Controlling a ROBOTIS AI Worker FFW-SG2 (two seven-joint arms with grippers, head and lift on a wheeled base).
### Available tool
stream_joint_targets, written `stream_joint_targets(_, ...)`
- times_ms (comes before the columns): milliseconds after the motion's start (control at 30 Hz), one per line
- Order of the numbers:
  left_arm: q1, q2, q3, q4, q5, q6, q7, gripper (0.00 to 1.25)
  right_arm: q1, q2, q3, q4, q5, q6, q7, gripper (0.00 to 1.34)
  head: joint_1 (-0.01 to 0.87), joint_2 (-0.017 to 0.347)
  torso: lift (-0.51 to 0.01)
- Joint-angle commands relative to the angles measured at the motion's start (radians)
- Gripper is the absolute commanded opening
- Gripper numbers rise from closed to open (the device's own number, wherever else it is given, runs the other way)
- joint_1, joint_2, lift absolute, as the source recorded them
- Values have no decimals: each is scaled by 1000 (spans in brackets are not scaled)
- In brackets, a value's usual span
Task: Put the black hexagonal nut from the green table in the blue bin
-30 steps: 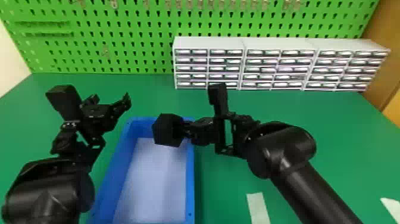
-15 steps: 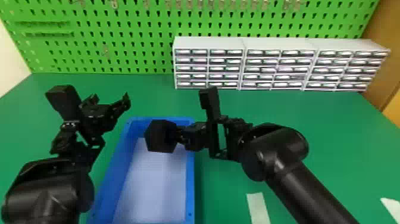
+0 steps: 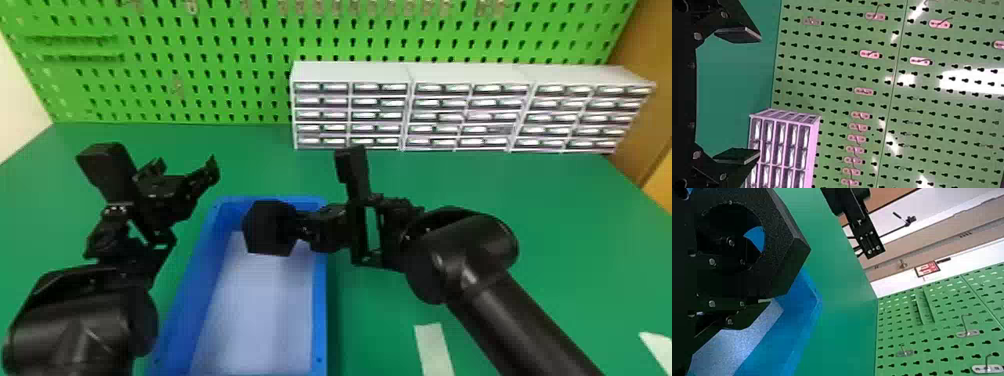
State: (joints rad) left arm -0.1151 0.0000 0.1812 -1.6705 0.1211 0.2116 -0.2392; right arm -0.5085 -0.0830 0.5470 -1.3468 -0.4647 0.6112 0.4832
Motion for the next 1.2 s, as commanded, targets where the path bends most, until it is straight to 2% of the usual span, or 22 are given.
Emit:
stream_joint_targets(0,0,-3,0,0,0,0,0,1003,2,0,-2,0,0,-2,0,416,686,51,-97)
stream_joint_targets(133,0,-3,1,0,3,0,0,1003,4,0,-5,0,0,-2,0,765,686,51,-97)
stream_joint_targets(467,2,-3,1,0,3,0,0,1003,10,2,-25,0,-2,-8,0,1269,686,51,-97)
stream_joint_targets(1167,5,-3,1,0,5,0,0,1003,22,3,-73,-8,41,-16,2,1290,686,51,-97)
